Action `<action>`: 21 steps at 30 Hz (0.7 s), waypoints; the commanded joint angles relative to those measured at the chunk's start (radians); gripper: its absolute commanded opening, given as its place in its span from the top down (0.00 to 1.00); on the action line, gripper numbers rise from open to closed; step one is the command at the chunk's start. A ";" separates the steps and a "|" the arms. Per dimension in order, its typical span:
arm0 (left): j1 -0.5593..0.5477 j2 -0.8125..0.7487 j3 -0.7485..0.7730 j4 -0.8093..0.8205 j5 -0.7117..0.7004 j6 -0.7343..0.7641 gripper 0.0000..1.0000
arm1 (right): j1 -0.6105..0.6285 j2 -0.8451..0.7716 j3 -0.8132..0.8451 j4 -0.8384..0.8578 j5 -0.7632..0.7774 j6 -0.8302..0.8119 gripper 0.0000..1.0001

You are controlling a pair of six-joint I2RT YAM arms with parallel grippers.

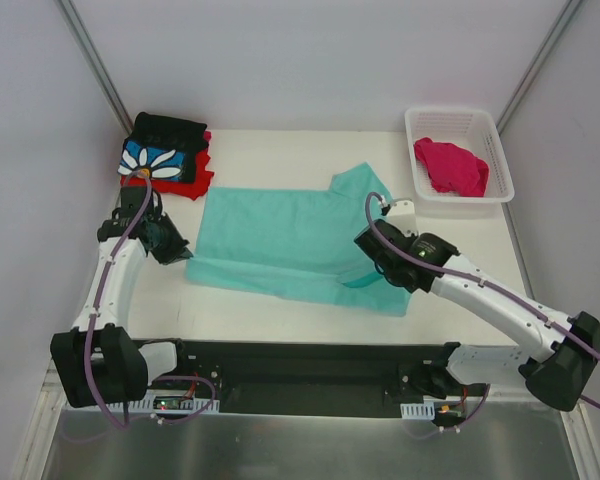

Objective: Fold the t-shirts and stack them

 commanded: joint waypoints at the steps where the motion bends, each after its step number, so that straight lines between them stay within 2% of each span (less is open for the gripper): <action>1: -0.006 0.029 -0.015 0.041 -0.003 -0.006 1.00 | -0.056 -0.008 -0.010 0.068 -0.018 -0.071 0.99; 21: -0.014 0.227 0.018 0.125 -0.012 -0.017 1.00 | -0.208 0.107 -0.016 0.222 -0.130 -0.179 0.99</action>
